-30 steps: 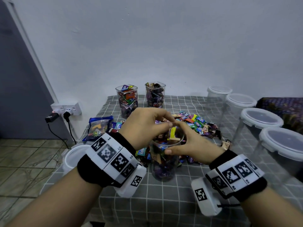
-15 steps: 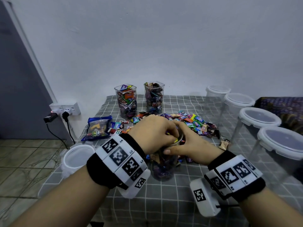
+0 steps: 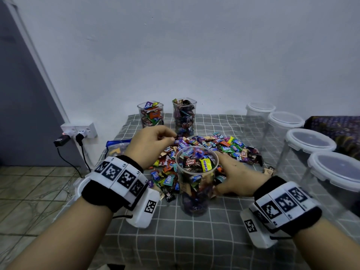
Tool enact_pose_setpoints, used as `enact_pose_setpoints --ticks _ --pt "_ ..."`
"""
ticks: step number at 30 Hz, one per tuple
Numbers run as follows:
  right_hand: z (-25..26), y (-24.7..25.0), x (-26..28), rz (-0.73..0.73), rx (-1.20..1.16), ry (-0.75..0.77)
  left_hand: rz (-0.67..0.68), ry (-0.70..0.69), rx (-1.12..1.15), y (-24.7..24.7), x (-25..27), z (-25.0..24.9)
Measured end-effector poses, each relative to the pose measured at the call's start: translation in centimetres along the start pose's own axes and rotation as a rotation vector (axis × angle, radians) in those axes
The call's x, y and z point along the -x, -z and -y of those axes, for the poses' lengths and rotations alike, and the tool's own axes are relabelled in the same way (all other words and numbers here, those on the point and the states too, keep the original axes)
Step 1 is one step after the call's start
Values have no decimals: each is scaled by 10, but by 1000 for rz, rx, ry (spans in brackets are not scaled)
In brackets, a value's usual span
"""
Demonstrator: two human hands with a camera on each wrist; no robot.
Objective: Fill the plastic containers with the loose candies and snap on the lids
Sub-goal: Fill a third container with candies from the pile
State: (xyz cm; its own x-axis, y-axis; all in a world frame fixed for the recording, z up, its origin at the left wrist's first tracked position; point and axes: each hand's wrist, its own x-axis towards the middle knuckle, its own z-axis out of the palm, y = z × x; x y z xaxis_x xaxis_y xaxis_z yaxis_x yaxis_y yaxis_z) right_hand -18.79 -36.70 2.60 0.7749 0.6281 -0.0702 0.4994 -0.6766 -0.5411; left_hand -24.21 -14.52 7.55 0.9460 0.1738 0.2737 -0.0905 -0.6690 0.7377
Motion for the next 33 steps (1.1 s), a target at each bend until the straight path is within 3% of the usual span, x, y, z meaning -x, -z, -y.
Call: enact_pose_setpoints --ticks 3,9,12,16,21,33 --pt "-10 6 -8 -13 203 -133 103 107 -153 -1 -4 13" --pt "-34 -2 -28 11 380 -263 512 258 -567 -20 -11 43" --pt "-39 -9 -36 72 453 -316 602 290 -656 -31 -15 55" --pt "-43 -14 -41 92 520 -362 626 269 -780 -44 -21 62" --pt "-40 -11 -44 140 538 -369 626 210 -775 -57 -24 65" --pt "-27 -6 -43 -12 518 -281 450 113 -757 -61 -27 60"
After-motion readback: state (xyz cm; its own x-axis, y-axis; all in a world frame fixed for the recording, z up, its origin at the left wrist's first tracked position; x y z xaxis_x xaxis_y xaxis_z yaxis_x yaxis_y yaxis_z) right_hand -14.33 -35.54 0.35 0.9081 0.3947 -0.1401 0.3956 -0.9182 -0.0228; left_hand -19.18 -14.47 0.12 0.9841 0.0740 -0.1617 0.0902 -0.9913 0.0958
